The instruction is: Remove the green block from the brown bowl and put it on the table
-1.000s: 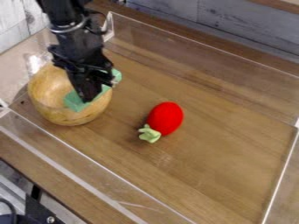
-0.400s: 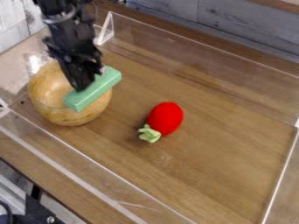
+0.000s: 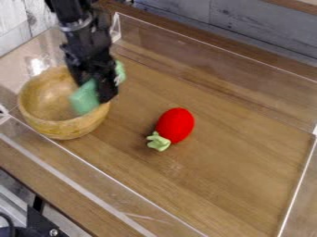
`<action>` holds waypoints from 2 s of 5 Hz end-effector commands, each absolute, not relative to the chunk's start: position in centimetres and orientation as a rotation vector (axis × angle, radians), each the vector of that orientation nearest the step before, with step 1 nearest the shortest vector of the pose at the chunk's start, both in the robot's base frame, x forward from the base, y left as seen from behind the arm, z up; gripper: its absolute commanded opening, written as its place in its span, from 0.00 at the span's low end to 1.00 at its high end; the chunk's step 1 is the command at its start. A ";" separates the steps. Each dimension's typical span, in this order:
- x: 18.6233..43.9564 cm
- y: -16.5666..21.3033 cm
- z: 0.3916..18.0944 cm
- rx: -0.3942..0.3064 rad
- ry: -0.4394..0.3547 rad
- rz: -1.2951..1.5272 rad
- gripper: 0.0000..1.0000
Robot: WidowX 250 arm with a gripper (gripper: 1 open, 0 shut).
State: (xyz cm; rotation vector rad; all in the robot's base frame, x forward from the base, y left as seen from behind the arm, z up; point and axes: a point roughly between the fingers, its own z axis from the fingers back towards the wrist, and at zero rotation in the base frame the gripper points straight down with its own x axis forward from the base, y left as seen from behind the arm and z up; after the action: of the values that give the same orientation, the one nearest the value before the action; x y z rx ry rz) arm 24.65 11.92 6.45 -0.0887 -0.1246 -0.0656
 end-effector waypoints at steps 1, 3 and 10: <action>25.6 13.3 7.0 -0.069 -0.166 -0.090 0.00; 25.9 14.1 6.3 -0.068 -0.171 -0.026 0.00; 32.0 10.1 13.9 -0.038 -0.342 0.156 0.00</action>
State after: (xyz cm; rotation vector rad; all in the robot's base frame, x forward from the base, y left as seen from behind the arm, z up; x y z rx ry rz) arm 31.40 9.88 11.15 -0.0657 -0.2556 0.1573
